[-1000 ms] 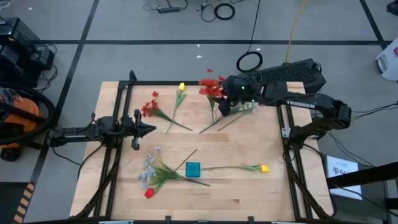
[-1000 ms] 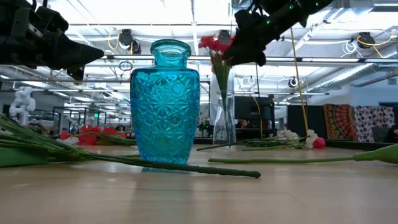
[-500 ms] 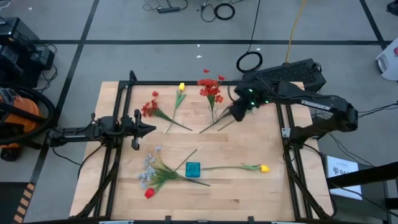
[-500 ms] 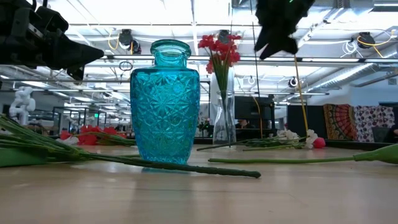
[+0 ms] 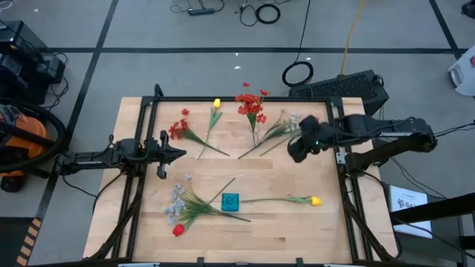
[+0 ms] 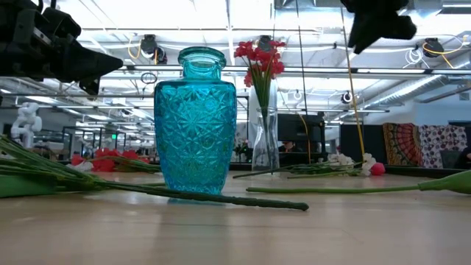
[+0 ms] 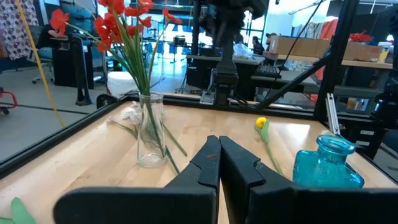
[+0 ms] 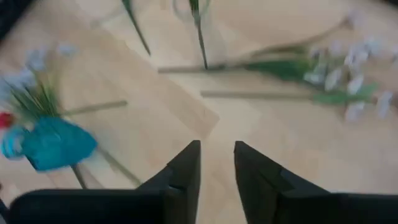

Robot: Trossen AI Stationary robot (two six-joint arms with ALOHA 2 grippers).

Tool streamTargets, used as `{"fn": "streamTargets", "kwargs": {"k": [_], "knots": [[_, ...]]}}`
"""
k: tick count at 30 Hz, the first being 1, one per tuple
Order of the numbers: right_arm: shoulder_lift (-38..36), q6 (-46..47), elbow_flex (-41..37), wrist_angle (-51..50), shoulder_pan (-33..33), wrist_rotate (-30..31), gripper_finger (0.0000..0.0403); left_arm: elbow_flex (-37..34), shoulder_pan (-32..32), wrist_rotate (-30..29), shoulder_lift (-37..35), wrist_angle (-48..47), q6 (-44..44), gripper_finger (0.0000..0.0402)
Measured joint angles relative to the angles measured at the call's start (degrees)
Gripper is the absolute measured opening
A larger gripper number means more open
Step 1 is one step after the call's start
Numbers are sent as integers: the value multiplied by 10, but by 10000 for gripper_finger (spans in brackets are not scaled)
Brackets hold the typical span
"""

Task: Sort flowers into vase by color
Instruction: Put the top yellow tulip into the blue flower vase

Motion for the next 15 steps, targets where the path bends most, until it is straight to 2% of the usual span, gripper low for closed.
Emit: {"fn": "streamTargets", "kwargs": {"k": [4,7,11,15], "knots": [[21,32,0,-17,48,0,39,0,0,-3,0,2,-2,9],[28,48,-8,-11,84,1,9,0,0,15,0,3,-48,9],[25,81,-59,46,128,2,4,0,0,15,0,3,-97,9],[16,110,-152,150,161,-3,1,3,0,2,1,-1,-181,8]]}}
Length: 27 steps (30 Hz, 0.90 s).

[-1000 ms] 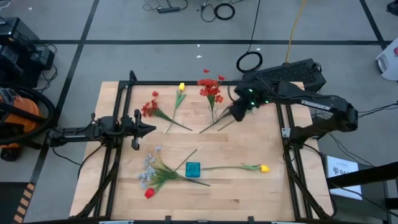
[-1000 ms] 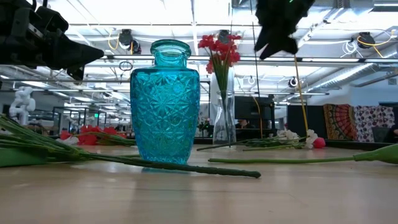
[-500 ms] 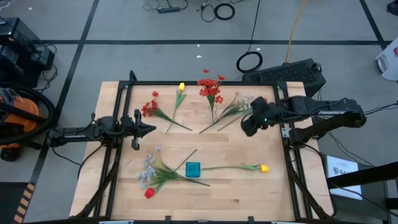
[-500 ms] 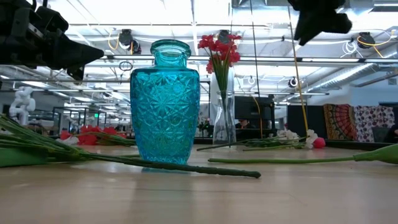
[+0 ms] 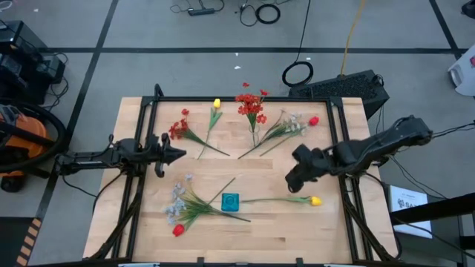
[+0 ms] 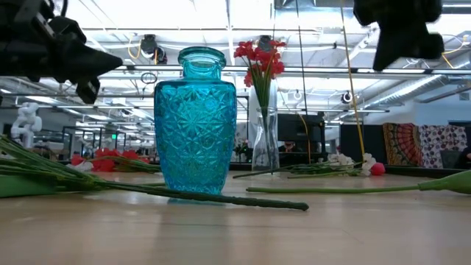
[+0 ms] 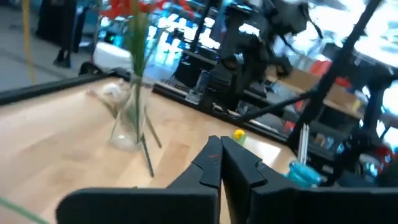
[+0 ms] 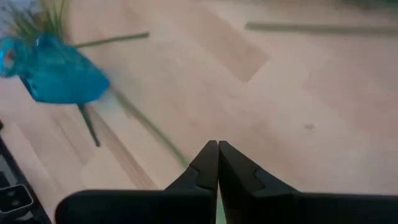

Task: Sort flowers into vase by color
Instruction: Put the top yellow tulip into the blue flower vase

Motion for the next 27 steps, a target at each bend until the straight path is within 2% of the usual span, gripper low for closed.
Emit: {"fn": "streamTargets", "kwargs": {"k": [6,10,14,20,23,27], "knots": [[-32,10,-139,184,12,-19,1,48,0,-81,35,-20,-66,3],[-76,4,-198,206,1,-18,1,99,0,-130,101,-42,-91,2],[-141,-44,-229,205,-27,-18,0,164,0,-170,203,-52,-91,1],[-234,-169,-240,191,-100,-40,0,294,1,-247,385,-68,-103,1],[-260,-221,-240,167,-147,-64,0,373,18,-272,474,-122,-165,1],[-270,-291,-240,158,-201,-111,0,474,60,-274,576,-215,-214,1]]}}
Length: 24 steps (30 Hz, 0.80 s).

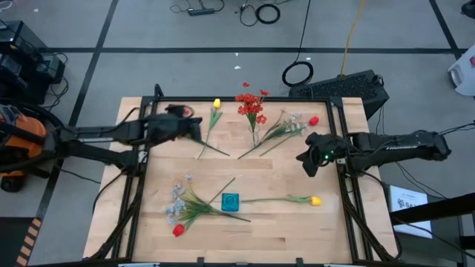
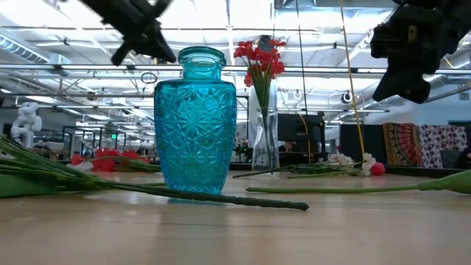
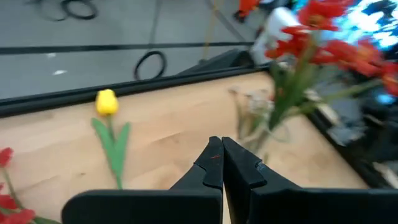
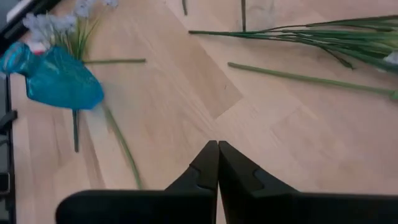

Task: Sort flowers into vase by color
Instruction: Put the top yellow tulip into the blue flower vase

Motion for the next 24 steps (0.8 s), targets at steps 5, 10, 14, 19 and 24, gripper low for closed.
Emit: {"fn": "streamTargets", "kwargs": {"k": [5,10,14,19,24], "knots": [[2,-70,0,0,-44,-40,0,83,49,3,95,-37,-12,0],[2,-109,0,-1,-68,-43,0,109,83,19,154,-30,-9,0],[2,-125,0,-5,-75,-72,0,110,107,27,190,-32,-11,18],[2,-140,0,-16,-74,-87,0,110,125,49,245,-41,-24,77],[2,-144,0,-24,-74,-87,0,110,143,55,294,-40,-41,110]]}}
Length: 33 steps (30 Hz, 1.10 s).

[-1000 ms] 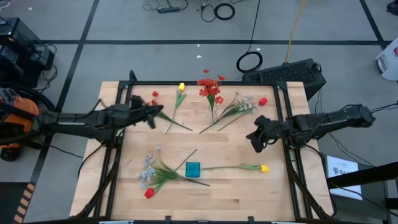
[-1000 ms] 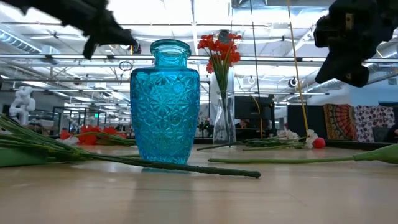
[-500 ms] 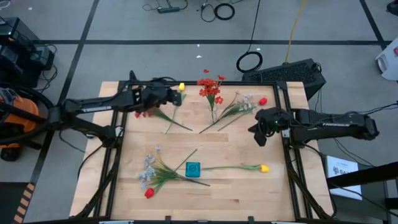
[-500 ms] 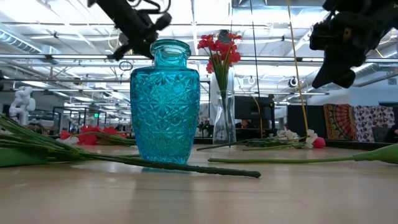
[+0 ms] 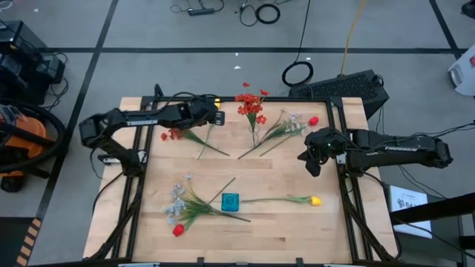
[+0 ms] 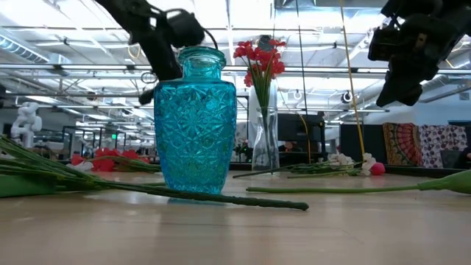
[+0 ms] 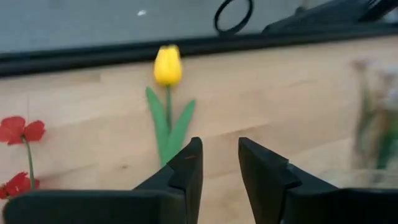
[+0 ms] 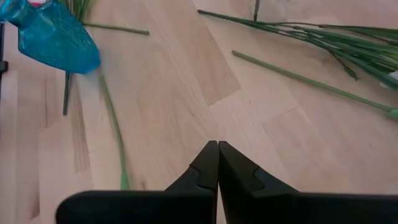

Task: Sort flowers into vase by color
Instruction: Put the top yellow tulip into the blue flower vase

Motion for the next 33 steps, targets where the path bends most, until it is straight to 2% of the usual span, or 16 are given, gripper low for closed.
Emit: {"fn": "streamTargets", "kwargs": {"k": [11,18,25,33], "knots": [[0,-2,0,-19,0,-13,0,0,91,162,88,1,-2,114],[0,0,0,-19,0,-14,0,0,124,175,110,5,-1,114],[0,5,0,-18,0,-12,0,23,122,184,150,8,32,114],[0,22,0,-17,0,-11,0,87,118,183,226,-72,35,114]]}}
